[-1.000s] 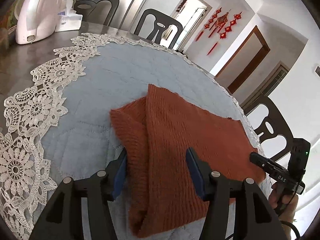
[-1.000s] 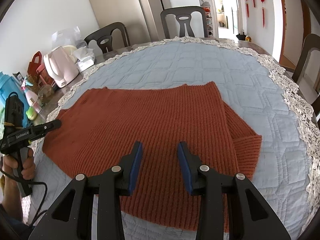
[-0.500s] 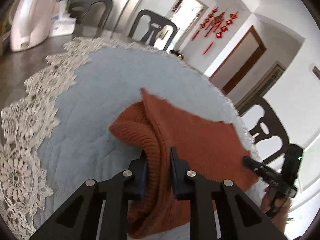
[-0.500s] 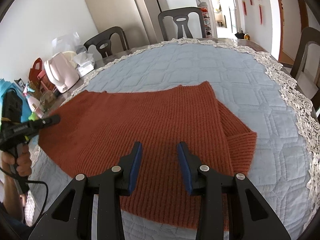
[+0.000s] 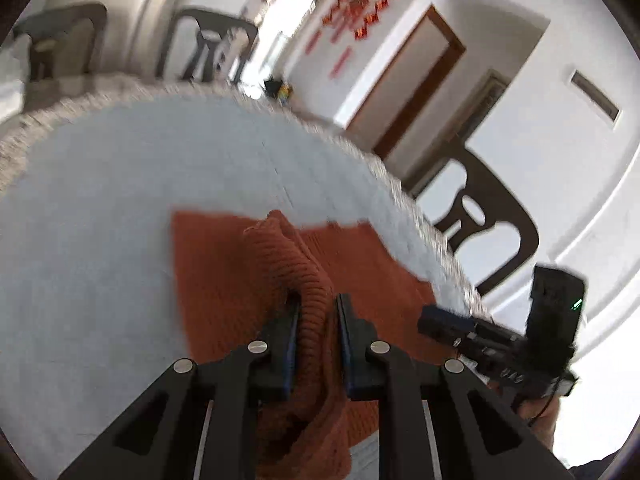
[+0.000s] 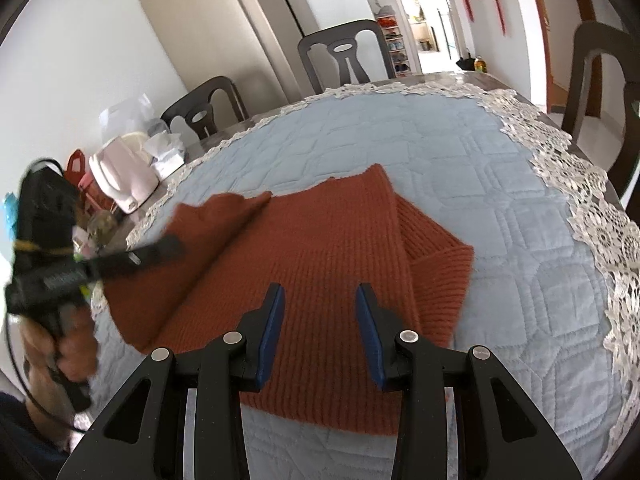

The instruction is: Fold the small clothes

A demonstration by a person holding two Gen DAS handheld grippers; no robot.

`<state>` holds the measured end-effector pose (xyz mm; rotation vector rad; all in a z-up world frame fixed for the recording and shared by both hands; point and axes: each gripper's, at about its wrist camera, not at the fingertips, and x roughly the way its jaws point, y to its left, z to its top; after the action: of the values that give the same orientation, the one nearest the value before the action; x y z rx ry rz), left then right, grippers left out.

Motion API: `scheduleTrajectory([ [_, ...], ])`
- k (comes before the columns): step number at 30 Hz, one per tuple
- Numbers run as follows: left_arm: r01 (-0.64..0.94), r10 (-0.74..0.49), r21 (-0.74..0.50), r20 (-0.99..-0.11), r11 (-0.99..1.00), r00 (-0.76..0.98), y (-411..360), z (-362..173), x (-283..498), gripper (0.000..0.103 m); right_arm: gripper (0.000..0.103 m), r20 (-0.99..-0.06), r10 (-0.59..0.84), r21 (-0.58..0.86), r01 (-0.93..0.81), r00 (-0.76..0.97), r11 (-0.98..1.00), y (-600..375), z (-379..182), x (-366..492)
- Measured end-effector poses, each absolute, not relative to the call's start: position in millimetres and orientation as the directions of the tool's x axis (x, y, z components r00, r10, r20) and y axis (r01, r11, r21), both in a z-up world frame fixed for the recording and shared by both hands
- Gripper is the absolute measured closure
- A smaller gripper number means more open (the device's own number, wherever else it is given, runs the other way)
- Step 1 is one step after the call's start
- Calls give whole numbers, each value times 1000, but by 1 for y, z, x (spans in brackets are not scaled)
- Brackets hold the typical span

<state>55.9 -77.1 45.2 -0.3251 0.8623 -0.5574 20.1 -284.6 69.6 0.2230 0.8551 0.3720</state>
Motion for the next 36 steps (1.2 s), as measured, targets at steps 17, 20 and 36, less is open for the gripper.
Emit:
scheduleTrajectory([
  [17,309,-387,-236,-630,921,673,-65,75,21,65,61,-629,588,508,-303,509,806,-259,73,38],
  [20,245,-288,-158,-652,956,701,-56,70,23,65,61,-626,614,534,-308,482,787,-252,71,42],
  [36,229,-250,-125,-696,965,673,-51,36,25,65,53,-591,709,671,-254,384,697,-231,68,62],
])
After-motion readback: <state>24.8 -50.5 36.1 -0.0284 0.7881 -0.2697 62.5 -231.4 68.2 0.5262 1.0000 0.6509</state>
